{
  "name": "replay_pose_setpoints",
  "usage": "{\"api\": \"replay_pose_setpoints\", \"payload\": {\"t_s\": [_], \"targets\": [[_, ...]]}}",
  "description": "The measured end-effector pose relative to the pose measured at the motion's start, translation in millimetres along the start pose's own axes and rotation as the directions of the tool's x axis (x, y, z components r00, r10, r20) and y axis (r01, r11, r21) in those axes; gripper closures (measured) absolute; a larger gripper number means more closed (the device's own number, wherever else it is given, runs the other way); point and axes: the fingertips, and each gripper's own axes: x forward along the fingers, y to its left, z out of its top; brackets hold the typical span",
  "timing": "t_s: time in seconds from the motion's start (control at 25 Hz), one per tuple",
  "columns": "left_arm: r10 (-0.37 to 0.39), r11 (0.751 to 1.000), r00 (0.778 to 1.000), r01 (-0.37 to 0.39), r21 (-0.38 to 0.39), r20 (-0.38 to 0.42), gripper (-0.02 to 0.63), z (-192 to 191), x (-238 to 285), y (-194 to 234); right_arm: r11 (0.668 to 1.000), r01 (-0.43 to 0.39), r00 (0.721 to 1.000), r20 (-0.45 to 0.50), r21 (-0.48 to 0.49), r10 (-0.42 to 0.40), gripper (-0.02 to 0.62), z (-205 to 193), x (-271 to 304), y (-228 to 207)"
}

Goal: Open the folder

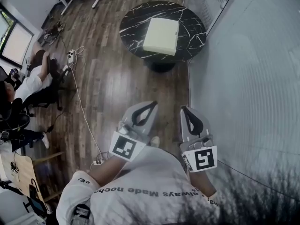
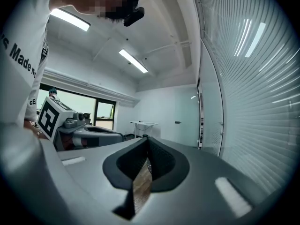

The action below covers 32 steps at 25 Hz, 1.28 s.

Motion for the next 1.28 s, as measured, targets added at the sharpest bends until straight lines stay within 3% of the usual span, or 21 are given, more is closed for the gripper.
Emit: {"api": "replay_pose_setpoints", "payload": {"t_s": [0.68, 1.28], "targets": [[-0.061, 0.998, 0.998, 0.062, -0.025, 0.022, 0.603, 6, 119, 213, 0.998, 0.051, 0.998, -0.039, -0.037, -0.052, 0.594, 17, 236, -64], [-0.139, 0.990, 0.990, 0.139, -0.014, -0.029, 0.603, -15, 223, 251, 0.993, 0.118, 0.991, -0.068, 0.008, -0.118, 0.594, -4, 306, -155]]}}
